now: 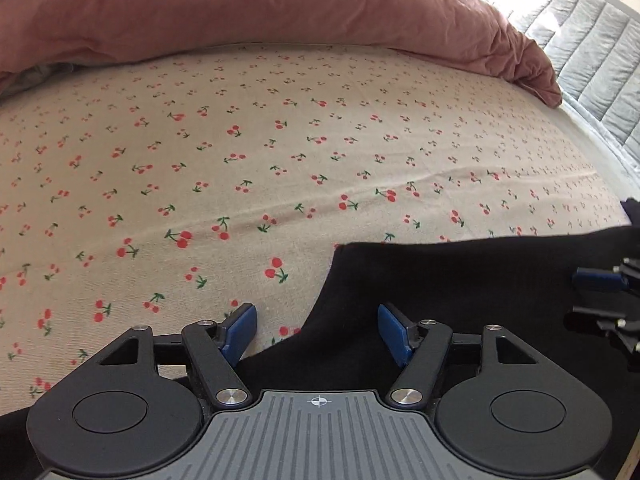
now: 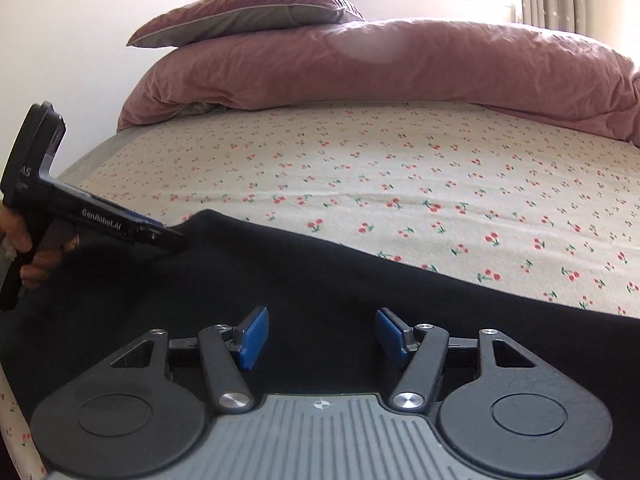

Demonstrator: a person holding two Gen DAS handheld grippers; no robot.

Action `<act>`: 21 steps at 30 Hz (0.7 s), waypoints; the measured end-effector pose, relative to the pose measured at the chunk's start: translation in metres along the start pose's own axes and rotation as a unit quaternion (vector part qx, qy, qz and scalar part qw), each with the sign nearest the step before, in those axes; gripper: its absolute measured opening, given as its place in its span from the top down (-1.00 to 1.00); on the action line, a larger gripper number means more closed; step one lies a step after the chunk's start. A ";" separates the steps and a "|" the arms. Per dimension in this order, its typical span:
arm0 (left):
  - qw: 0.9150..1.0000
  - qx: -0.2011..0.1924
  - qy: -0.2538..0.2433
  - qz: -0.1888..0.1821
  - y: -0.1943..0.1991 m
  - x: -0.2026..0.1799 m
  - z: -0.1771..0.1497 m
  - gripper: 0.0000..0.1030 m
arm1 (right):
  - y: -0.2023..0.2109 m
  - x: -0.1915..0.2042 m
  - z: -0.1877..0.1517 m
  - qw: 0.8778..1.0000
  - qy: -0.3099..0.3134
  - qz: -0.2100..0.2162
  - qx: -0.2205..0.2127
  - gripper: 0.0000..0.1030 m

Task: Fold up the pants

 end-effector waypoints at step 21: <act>0.939 -0.305 -0.110 0.115 0.049 -0.062 -0.054 0.89 | 0.006 -0.034 -0.014 0.999 0.014 -0.032 -0.030 -0.01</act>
Point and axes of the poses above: each gripper's, at about its wrist camera, not at the fingertips, and y roughly against the way its jaws point, x to its left, z to its top, the point moved 5 cm from there along -y, roughly the way its jaws point, and after that the axes turned 11 degrees about x, right-handed, at the moved point
